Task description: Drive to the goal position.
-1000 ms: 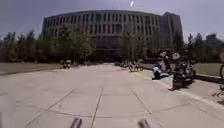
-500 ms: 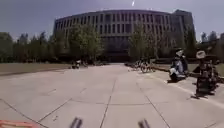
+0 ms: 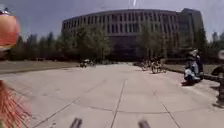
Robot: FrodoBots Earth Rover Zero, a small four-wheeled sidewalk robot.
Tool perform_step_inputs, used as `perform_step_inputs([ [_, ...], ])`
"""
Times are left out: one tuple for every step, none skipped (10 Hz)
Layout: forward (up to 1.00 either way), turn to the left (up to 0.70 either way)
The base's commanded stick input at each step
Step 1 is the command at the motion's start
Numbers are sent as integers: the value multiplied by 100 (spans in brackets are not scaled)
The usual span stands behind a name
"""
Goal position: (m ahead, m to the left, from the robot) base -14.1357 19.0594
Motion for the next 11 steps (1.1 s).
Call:
perform_step_inputs([
  [0, 100],
  [0, 100],
  [0, 100],
  [0, 100],
  [0, 100],
  [0, 100],
  [0, 100],
  [0, 100],
  [0, 100],
  [0, 100],
  [0, 100],
])
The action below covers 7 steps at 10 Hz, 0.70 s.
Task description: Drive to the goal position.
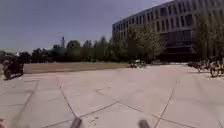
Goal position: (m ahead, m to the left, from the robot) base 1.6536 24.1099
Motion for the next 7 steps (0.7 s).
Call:
perform_step_inputs([
  [0, 100],
  [0, 100],
  [0, 100],
  [0, 100],
  [0, 100],
  [0, 100],
  [0, 100],
])
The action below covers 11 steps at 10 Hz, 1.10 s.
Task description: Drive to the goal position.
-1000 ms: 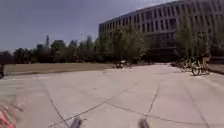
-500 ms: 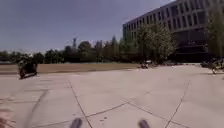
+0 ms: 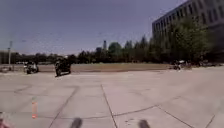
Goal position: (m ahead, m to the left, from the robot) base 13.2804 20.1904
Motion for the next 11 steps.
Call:
perform_step_inputs([
  [0, 100],
  [0, 100],
  [0, 100],
  [0, 100],
  [0, 100],
  [0, 100],
  [0, 100],
  [0, 100],
  [0, 100],
  [38, 62],
  [100, 0],
])
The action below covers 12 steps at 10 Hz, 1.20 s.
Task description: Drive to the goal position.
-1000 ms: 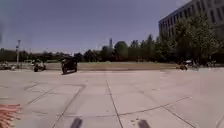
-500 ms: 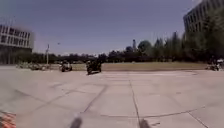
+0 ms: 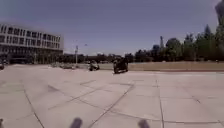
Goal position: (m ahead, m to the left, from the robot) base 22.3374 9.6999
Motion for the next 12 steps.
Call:
perform_step_inputs([
  [100, 0],
  [100, 0],
  [100, 0],
  [100, 0],
  [100, 0],
  [100, 0],
  [100, 0],
  [100, 0],
  [100, 0],
  [100, 0],
  [100, 0],
  [100, 30],
])
